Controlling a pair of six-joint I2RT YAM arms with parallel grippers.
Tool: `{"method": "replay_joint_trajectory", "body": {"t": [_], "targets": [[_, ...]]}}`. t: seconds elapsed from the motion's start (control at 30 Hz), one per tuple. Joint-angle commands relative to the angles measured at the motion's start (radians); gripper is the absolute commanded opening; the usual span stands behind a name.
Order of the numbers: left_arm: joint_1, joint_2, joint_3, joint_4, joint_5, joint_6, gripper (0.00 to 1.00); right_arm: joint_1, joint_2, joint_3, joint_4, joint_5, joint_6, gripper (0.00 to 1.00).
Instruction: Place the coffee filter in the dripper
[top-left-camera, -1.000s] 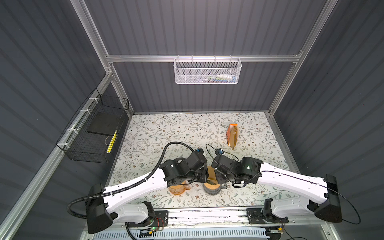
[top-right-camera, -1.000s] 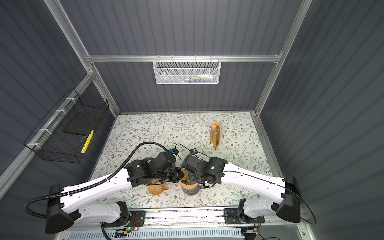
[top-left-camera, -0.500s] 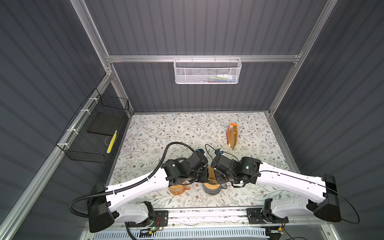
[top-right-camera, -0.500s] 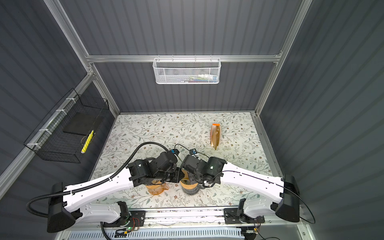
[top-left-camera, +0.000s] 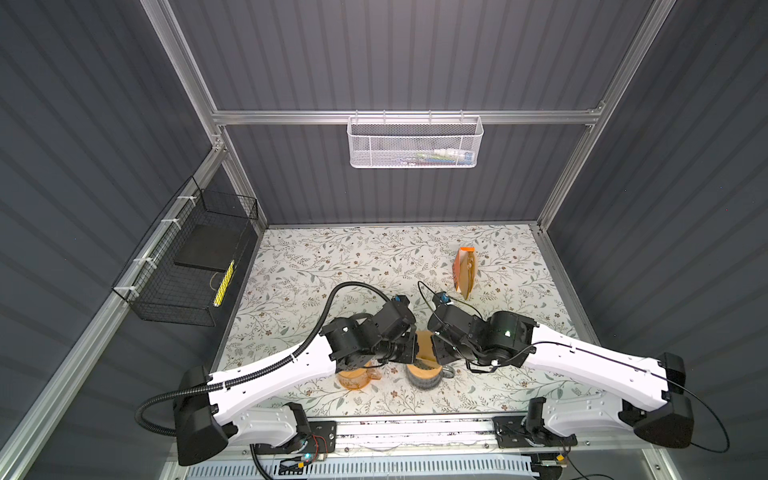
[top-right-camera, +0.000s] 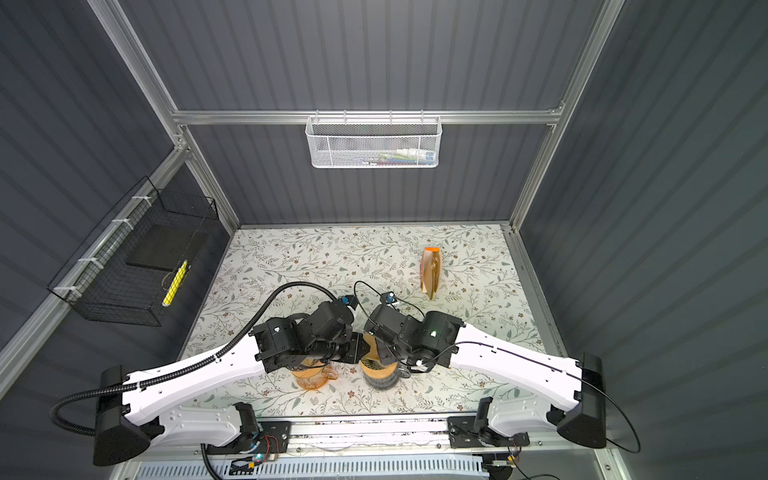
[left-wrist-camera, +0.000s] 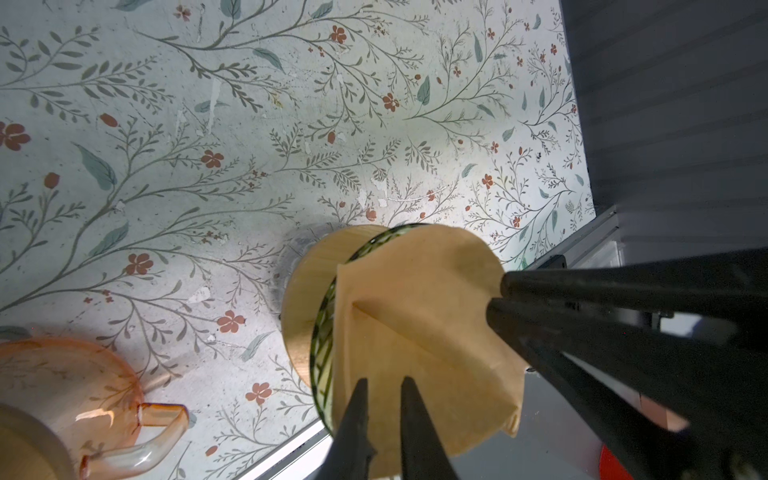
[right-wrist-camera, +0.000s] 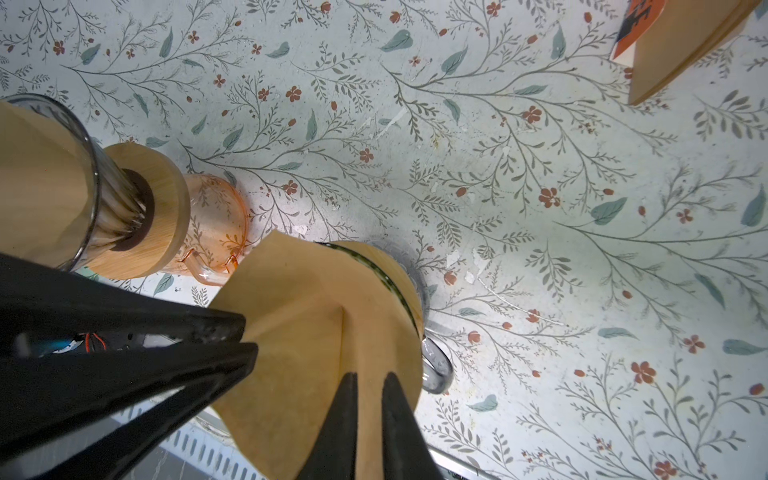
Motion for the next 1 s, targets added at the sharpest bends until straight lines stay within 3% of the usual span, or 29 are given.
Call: {"method": "replay_joint_trajectory", "body": {"t": [0.0,0.47,0.97], "targets": [[-0.005,-0.02,0.038,-0.017,0.019,0.026,0.17,0.003,-0.007,0.021,-0.017,-0.003,0.0,0.18],[-0.006,0.021,0.037,0.049,0.177,0.084,0.18,-0.048,0.008,0.007,0.016,-0.027,-0.023,0.17],[-0.006,0.027,-0.044,0.1,0.213,0.049,0.18,-0.086,0.064,-0.003,0.057,-0.06,-0.062,0.16]]}}
